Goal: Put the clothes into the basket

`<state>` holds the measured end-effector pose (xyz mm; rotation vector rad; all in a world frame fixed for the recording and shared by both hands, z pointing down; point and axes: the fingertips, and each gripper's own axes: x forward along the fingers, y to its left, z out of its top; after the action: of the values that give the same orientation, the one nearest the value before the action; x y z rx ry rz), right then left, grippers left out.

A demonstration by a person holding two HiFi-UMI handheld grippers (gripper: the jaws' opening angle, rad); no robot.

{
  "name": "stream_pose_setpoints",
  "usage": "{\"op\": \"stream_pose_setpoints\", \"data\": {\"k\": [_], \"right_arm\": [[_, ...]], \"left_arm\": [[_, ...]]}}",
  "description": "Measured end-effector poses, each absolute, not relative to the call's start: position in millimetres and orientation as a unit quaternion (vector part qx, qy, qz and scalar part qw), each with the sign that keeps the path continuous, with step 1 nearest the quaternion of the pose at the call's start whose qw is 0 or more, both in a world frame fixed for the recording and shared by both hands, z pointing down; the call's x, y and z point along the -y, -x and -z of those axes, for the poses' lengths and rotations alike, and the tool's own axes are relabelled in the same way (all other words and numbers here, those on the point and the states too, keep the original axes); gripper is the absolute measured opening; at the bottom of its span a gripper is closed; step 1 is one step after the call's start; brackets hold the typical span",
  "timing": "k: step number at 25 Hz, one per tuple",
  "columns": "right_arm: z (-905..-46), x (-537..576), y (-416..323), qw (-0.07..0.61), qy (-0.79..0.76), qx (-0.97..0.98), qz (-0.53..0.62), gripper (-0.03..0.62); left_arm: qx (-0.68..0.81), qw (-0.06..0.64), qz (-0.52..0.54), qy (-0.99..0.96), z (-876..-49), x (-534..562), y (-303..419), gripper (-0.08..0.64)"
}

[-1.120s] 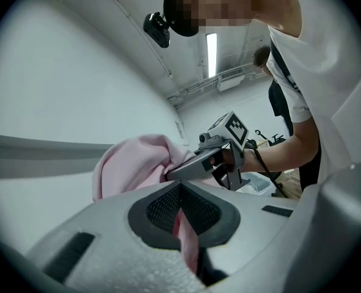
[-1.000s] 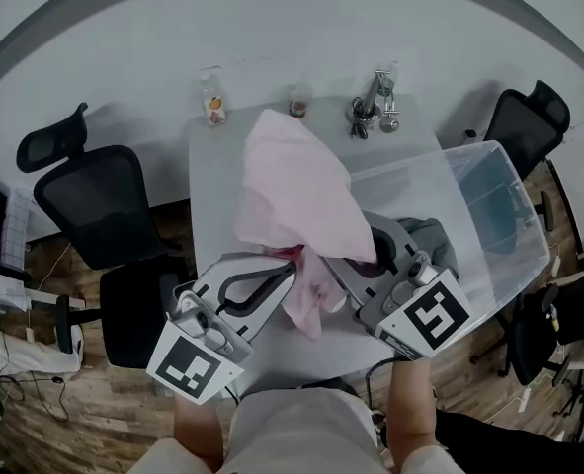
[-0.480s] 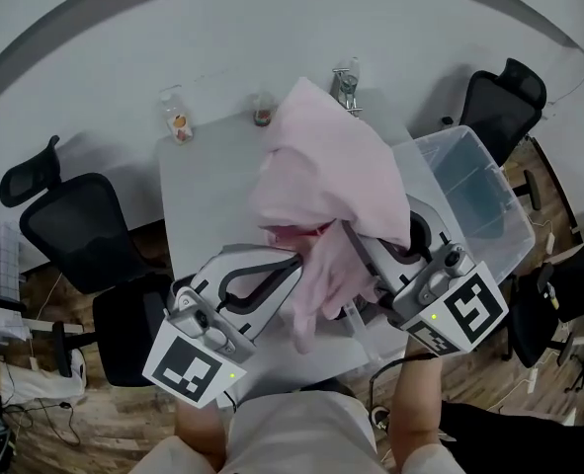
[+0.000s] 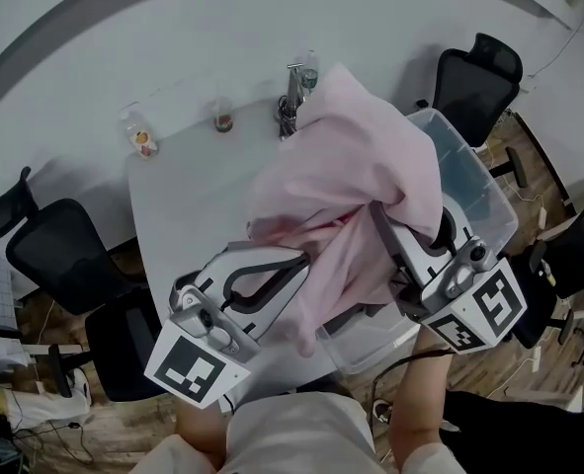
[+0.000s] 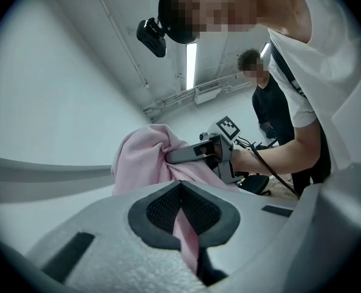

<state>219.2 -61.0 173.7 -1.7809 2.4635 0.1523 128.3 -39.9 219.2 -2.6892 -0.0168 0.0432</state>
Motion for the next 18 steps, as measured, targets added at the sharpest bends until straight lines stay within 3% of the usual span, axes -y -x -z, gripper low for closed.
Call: {"op": "stream_pose_setpoints", "data": {"k": [18], "right_arm": [[-239,18,-371,0.013,0.671,-0.741,-0.008,0.101]], "left_arm": [[0.100,0.191,-0.001,0.977,-264,6,-266,0.002]]}}
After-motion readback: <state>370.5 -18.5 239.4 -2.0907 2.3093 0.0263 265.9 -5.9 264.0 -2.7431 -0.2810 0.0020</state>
